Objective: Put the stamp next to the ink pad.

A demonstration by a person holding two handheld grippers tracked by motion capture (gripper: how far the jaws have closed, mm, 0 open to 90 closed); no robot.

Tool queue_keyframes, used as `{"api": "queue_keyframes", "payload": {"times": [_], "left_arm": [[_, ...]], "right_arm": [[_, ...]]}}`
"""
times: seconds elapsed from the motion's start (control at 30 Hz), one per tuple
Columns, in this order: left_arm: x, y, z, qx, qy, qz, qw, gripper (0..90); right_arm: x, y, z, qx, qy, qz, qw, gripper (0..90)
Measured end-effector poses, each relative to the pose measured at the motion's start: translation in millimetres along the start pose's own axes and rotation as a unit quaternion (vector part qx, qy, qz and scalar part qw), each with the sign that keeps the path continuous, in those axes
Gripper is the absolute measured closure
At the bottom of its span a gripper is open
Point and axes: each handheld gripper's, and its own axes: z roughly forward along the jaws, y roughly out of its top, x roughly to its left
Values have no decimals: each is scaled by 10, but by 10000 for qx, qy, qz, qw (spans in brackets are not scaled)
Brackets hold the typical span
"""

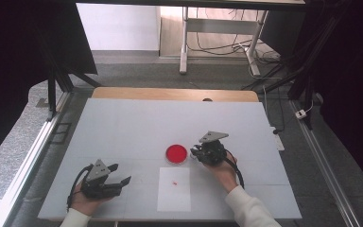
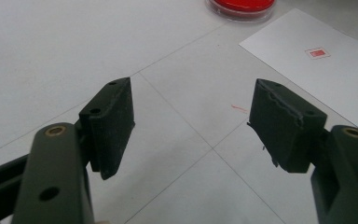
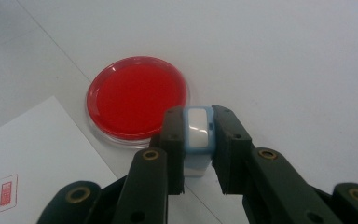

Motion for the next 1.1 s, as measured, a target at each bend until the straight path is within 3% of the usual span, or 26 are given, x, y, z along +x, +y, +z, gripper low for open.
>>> {"api": "queue_keyframes", "payload": {"times": [0.13,0.23,0.43,0.7,1.1], "left_arm": [[-6,-3,5,13,4,9,10000,305],[-1,-3,3,9,-1,6,10000,306],[4,-6,4,19,7,9,10000,305],[38,-12,15,10,50,-74,10000,305],[106,14,38,-28,44,-132,9999,304]], "right_arm": [[4,-1,7,21,6,12,10000,729],[13,-2,18,28,-4,16,10000,654],[-13,3,-18,-227,38,189,9996,548],[-63,-5,-76,-430,182,294,9985,477],[-69,-53,-180,-741,365,198,9964,379]]}}
